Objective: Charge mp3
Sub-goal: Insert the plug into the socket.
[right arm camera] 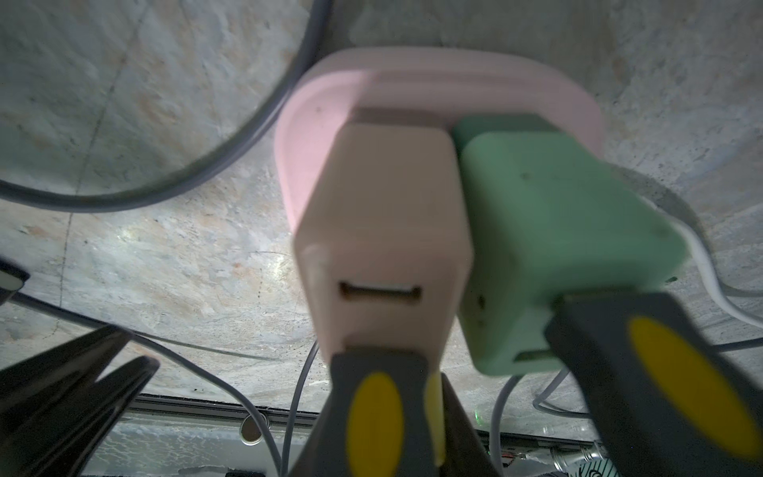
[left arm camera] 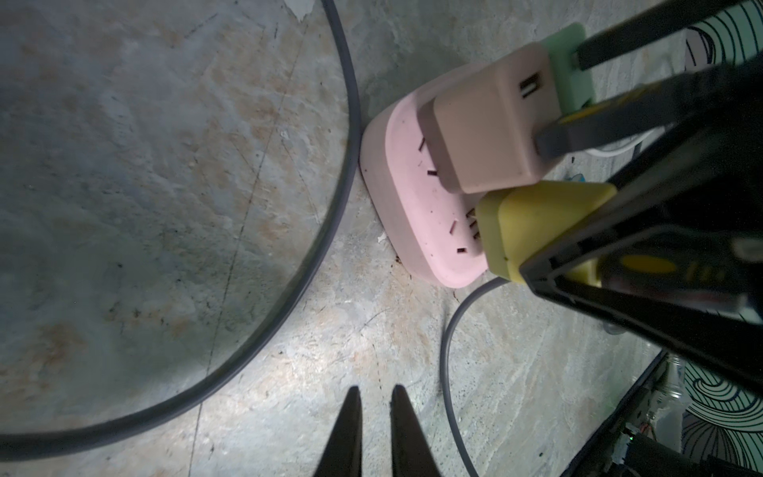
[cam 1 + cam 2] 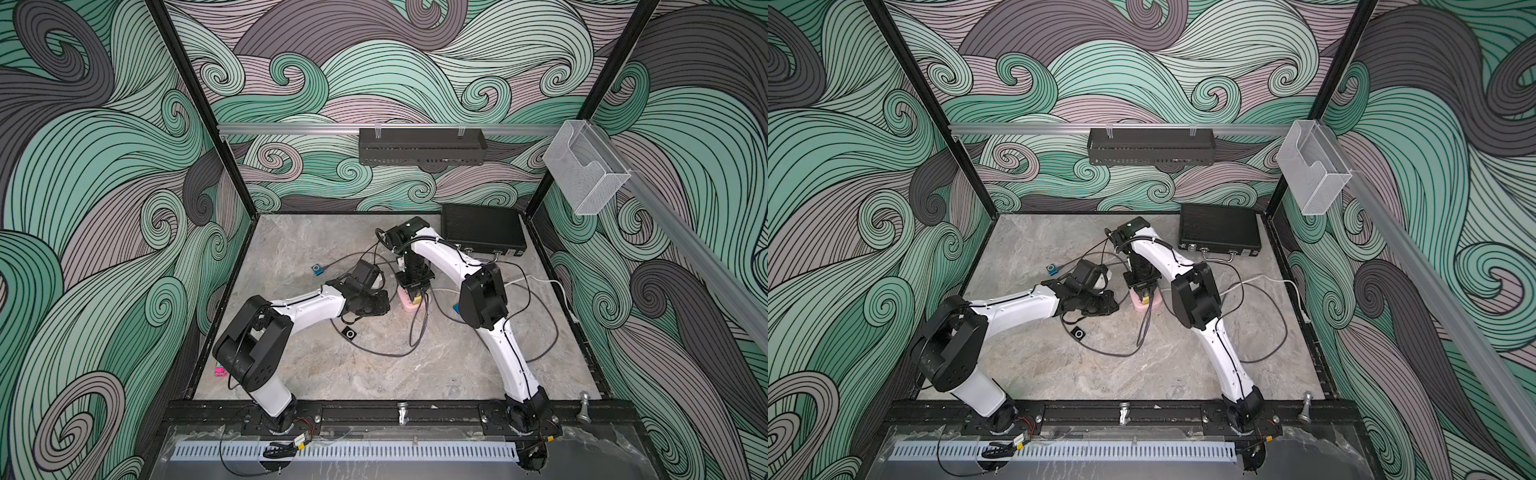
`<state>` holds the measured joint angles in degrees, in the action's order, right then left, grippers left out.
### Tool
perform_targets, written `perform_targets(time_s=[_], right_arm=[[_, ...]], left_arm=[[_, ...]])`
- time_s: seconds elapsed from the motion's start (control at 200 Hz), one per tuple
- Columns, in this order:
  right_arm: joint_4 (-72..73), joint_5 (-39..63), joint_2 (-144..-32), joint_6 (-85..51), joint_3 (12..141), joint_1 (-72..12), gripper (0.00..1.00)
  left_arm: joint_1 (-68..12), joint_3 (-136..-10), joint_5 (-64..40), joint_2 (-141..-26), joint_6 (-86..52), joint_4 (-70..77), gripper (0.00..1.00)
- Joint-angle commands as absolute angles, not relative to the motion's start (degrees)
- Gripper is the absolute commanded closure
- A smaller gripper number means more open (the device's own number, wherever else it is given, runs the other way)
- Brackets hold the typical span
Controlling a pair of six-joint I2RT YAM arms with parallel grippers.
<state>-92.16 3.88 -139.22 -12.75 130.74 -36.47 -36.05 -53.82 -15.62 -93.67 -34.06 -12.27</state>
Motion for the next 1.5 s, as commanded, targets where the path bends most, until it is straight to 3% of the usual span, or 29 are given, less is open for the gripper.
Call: perform_targets(time_s=[0.0,0.345,0.896,1.496], right_arm=[[-91.39,4.41,-143.16,-13.27,129.78,-36.51,1.00],[-90.83,-1.27,-144.54,-14.30,124.55,-36.99,1.00],[-89.52,0.78,-147.46,-14.25,129.31,-34.23,1.00],[-78.57,-4.35,-147.90,-14.38,118.36,-37.02,1.00]], left_arm=[[-36.30,-56.09,-15.49,-94.22,-34.27,-13.25,0.86],[-36.39,-56.54,-15.21,-93.42,-34.19,-14.08,0.86],[-38.31,-58.70,-15.91,-94.91,-35.86,-15.49,0.86],[-40.59,-63.53,-12.27,-96.54,-35.82,-22.61,0.87]])
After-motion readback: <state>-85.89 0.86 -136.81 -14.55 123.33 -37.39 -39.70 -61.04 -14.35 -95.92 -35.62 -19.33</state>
